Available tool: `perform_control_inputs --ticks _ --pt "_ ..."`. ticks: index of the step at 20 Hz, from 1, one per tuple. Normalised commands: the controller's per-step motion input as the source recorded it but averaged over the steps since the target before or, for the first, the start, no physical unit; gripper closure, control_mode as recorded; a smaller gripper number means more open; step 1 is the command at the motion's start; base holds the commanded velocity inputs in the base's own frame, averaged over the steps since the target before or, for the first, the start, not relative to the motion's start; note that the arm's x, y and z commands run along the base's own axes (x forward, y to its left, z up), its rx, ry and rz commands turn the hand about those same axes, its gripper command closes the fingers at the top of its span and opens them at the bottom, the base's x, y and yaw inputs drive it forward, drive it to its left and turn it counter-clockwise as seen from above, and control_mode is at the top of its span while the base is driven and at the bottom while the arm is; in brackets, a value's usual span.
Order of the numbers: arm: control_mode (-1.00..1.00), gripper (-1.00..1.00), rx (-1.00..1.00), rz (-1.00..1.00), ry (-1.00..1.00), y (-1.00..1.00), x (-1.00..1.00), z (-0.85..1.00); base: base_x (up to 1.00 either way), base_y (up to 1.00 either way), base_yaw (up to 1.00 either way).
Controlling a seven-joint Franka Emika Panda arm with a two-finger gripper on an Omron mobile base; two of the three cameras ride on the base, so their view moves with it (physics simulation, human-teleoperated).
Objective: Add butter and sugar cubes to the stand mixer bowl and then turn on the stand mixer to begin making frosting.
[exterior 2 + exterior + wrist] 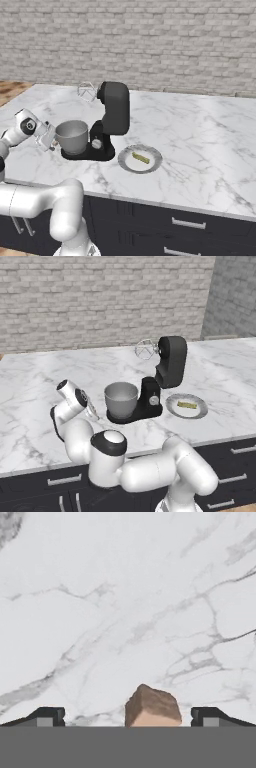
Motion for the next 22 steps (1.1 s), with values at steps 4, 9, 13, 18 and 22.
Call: perform_control_inputs --ticks 4,9,13,18,22 --pt "-1.0 -1.0 0.02 0.01 0.0 0.08 0.18 -0.1 0.0 0.0 0.0" --pt "-1.0 -1.0 0.01 0.0 0.0 0.12 0.27 -0.14 0.0 0.0 0.0" --pt "-1.0 -1.0 0.0 0.0 0.0 0.1 0.27 -0.19 0.0 0.0 0.0" --pt "-1.0 1.0 0.0 0.0 0.01 0.11 0.03 -0.31 0.0 0.0 0.0" --pt "-1.0 1.0 0.0 0.0 0.05 0.09 0.0 -0.36 0.0 0.0 0.0"
